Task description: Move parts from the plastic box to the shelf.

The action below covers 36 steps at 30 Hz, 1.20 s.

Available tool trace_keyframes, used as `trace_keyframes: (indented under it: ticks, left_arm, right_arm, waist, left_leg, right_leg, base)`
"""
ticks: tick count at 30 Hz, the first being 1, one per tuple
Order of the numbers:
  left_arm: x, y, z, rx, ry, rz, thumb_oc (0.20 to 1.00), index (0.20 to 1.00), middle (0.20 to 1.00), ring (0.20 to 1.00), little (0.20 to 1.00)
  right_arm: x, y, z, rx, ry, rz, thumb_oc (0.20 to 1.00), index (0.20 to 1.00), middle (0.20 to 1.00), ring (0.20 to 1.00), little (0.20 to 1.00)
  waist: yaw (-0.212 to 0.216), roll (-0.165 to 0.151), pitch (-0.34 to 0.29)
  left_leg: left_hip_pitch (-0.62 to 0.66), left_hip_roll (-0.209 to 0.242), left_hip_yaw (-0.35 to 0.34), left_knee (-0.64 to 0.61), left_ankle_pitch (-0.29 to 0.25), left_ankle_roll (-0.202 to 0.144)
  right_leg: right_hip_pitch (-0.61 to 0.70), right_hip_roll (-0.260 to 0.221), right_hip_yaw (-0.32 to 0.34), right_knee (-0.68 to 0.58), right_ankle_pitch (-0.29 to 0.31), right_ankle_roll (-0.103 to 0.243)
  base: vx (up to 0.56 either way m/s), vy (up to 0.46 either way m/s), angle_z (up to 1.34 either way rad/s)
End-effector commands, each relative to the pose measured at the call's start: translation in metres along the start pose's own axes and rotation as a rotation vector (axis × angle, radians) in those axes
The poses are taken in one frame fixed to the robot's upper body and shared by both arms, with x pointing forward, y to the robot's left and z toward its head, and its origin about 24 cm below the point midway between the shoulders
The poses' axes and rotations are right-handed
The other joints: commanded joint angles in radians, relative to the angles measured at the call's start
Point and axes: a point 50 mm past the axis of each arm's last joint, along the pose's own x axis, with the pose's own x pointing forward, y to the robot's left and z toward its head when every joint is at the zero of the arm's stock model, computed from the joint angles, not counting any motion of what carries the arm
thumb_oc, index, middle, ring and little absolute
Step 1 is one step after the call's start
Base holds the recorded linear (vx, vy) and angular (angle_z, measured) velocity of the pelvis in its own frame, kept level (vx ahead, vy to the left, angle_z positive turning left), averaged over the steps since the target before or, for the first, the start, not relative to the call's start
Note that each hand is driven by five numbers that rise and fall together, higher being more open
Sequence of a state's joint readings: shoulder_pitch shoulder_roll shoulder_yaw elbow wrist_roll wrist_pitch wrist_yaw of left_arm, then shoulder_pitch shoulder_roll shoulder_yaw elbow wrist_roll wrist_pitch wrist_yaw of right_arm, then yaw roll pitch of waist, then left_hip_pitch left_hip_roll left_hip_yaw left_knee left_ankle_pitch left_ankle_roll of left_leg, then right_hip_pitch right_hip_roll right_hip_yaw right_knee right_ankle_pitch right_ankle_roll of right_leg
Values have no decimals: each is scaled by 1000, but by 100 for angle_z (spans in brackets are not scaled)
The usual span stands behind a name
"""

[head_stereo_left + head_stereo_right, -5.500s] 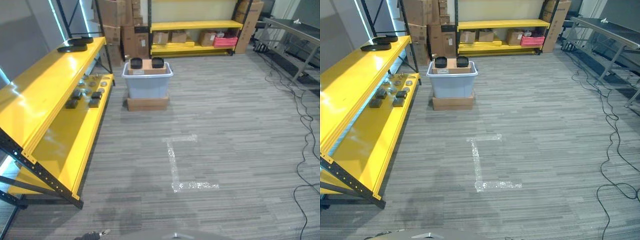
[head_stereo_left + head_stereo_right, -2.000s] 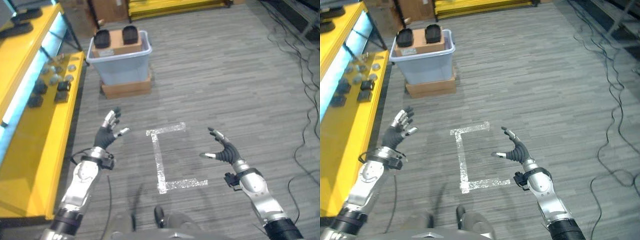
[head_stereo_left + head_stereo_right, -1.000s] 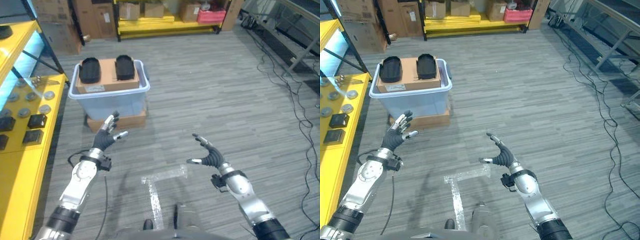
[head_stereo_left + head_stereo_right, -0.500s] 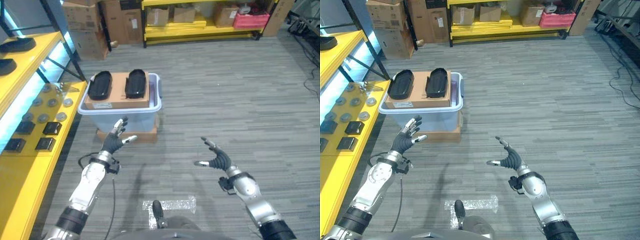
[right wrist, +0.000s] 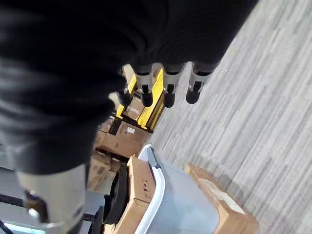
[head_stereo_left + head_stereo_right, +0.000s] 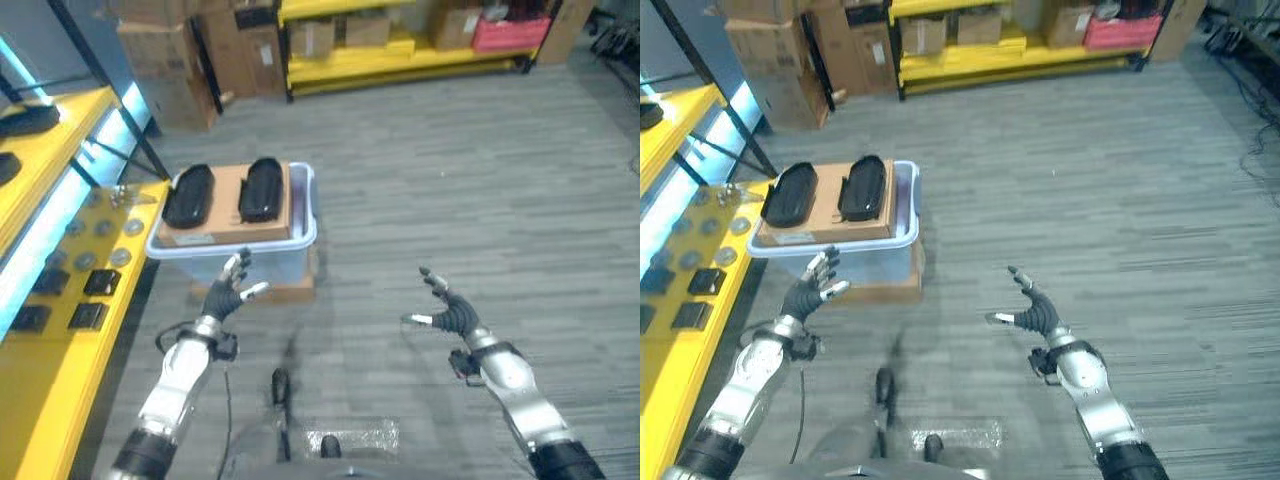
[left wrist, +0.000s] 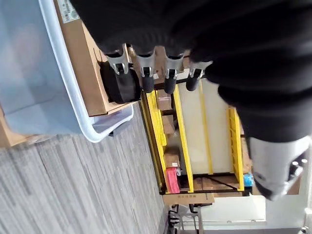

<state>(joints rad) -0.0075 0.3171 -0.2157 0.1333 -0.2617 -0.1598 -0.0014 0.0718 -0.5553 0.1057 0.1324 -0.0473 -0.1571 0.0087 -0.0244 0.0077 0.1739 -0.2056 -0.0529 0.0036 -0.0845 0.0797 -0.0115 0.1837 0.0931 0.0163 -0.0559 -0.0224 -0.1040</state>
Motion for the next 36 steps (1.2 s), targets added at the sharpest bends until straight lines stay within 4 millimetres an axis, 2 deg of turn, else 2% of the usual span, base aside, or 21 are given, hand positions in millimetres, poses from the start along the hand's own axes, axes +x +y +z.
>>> trace_keyframes:
  ticks: [1,7,9,11,14,16,17,18,19,20,21,22,24,25,26,28,29,30,31,33,36]
  left_arm:
    - [10,1,30,46,-149,-24,1000,1000,1000,1000,1000]
    - [14,4,36,89,-166,-29,1000,1000,1000,1000,1000]
    - [16,5,37,95,-168,-32,1000,1000,1000,1000,1000]
    - [19,9,44,117,-186,-20,1000,1000,1000,1000,1000]
    - [19,15,46,140,-189,-4,1000,1000,1000,1000,1000]
    - [17,18,45,145,-186,2,1000,1000,1000,1000,1000]
    - [15,17,43,137,-179,0,1000,1000,1000,1000,1000]
    - [15,17,43,137,-179,0,1000,1000,1000,1000,1000]
    - [14,16,42,131,-176,-3,1000,1000,1000,1000,1000]
    - [15,13,40,127,-170,-13,1000,1000,1000,1000,1000]
    - [15,13,40,126,-170,-14,1000,1000,1000,1000,1000]
    - [17,8,38,128,-164,-32,1000,1000,1000,1000,1000]
    - [17,6,37,127,-163,-38,1000,1000,1000,1000,1000]
    - [18,4,38,100,-170,-38,1000,1000,1000,1000,1000]
    - [18,4,38,99,-171,-38,1000,1000,1000,1000,1000]
    - [20,2,39,75,-177,-39,1000,1000,1000,1000,1000]
    - [20,2,39,75,-177,-39,1000,1000,1000,1000,1000]
    - [20,1,40,70,-184,-31,1000,1000,1000,1000,1000]
    - [20,1,40,71,-185,-29,1000,1000,1000,1000,1000]
    - [17,1,39,62,-180,-27,1000,1000,1000,1000,1000]
    - [14,5,35,63,-166,-9,1000,1000,1000,1000,1000]
  right_arm:
    - [-5,-14,16,-43,-106,-84,1000,1000,1000,1000,1000]
    - [-5,-4,12,-32,-83,-65,1000,1000,1000,1000,1000]
    - [-4,-2,14,-37,-89,-56,1000,1000,1000,1000,1000]
    - [2,-2,20,-34,-111,-63,1000,1000,1000,1000,1000]
    - [7,1,22,-32,-118,-58,1000,1000,1000,1000,1000]
    - [6,3,21,-25,-115,-47,1000,1000,1000,1000,1000]
    - [4,3,19,-18,-105,-43,1000,1000,1000,1000,1000]
    - [4,3,19,-18,-105,-43,1000,1000,1000,1000,1000]
    - [4,3,18,-10,-102,-43,1000,1000,1000,1000,1000]
    - [2,2,16,2,-94,-50,1000,1000,1000,1000,1000]
    - [2,2,15,2,-94,-50,1000,1000,1000,1000,1000]
    - [-2,0,12,4,-81,-60,1000,1000,1000,1000,1000]
    - [-4,0,9,2,-72,-47,1000,1000,1000,1000,1000]
    - [-6,-3,9,-1,-77,-50,1000,1000,1000,1000,1000]
    - [-7,-3,9,-1,-76,-50,1000,1000,1000,1000,1000]
    - [-8,-9,7,8,-70,-65,1000,1000,1000,1000,1000]
    - [-8,-9,7,8,-70,-65,1000,1000,1000,1000,1000]
    - [-7,-14,5,-1,-55,-74,1000,1000,1000,1000,1000]
    - [-6,-17,5,-14,-55,-79,1000,1000,1000,1000,1000]
    - [-5,-23,7,-30,-60,-98,1000,1000,1000,1000,1000]
    - [-3,-27,10,15,-77,-140,1000,1000,1000,1000,1000]
  waist:
    - [-7,1,-66]
    - [-10,-17,-120]
    - [-7,-26,-115]
    - [-25,-28,-66]
    - [-26,-13,-40]
    - [-21,-6,-36]
    - [-43,-1,-37]
    - [-43,-1,-37]
    - [-52,-3,-39]
    - [-67,-18,-44]
    - [-69,-16,-41]
    - [-73,-33,-45]
    - [-76,-40,-55]
    - [-77,-44,-52]
    - [-80,-42,-50]
    - [-80,-51,-22]
    - [-83,-48,-25]
    - [-72,-47,-10]
    - [-66,-46,-10]
    - [-61,-44,-17]
    - [-56,-46,-36]
  left_leg:
    - [39,52,9,41,49,-30]
    - [104,25,44,52,-3,18]
    - [135,9,45,48,-25,39]
    - [179,-2,32,39,-48,64]
    - [208,17,33,26,-62,68]
    - [229,25,39,24,-77,65]
    - [246,24,18,22,-87,63]
    - [246,24,18,22,-87,63]
    - [258,23,8,21,-94,62]
    - [269,4,-14,20,-107,60]
    - [274,6,-16,20,-110,60]
    - [278,-12,-46,39,-135,62]
    - [279,-16,-55,62,-154,56]
    - [258,-25,-57,171,-175,33]
    - [252,-25,-60,188,-184,33]
    - [121,-48,-53,442,-133,-11]
    - [112,-46,-56,451,-137,-12]
    - [47,-63,-57,569,-103,-34]
    - [30,-68,-66,590,-108,-30]
    - [21,-38,-72,544,-126,-28]
    - [71,67,-106,324,-138,-27]
  right_leg:
    - [55,-88,98,-6,-108,141]
    - [44,-175,111,108,-115,192]
    - [-11,-193,122,245,-57,219]
    - [-132,-190,156,481,109,256]
    - [-221,-204,117,559,79,243]
    - [-260,-215,50,487,28,228]
    - [-271,-169,51,429,-17,215]
    - [-271,-169,51,429,-17,215]
    - [-272,-127,66,388,-45,210]
    - [-273,-55,120,269,-49,204]
    - [-261,-54,117,256,-44,204]
    - [-219,-42,155,196,-49,174]
    - [-192,-36,163,168,-42,162]
    - [-172,-49,161,142,-33,159]
    - [-168,-49,158,139,-32,159]
    - [-138,-71,149,119,-20,146]
    - [-142,-69,146,119,-20,146]
    - [-117,-75,151,98,-25,130]
    - [-106,-77,155,88,-25,127]
    - [-81,-97,155,54,-20,134]
    - [-79,-129,149,23,-30,153]
  base:
    - [279,176,-35]
    - [283,207,-13]
    - [180,166,-10]
    - [95,142,16]
    - [95,77,25]
    - [228,15,29]
    - [212,-13,16]
    - [197,-29,14]
    - [227,-70,32]
    - [234,-68,42]
    - [273,-141,53]
    - [123,-137,57]
    - [191,-210,92]
    - [174,-168,71]
    - [112,-157,52]
    - [10,-101,36]
    - [23,-86,18]
    - [76,-36,11]
    - [125,-21,13]
    - [143,64,3]
    - [128,126,-17]
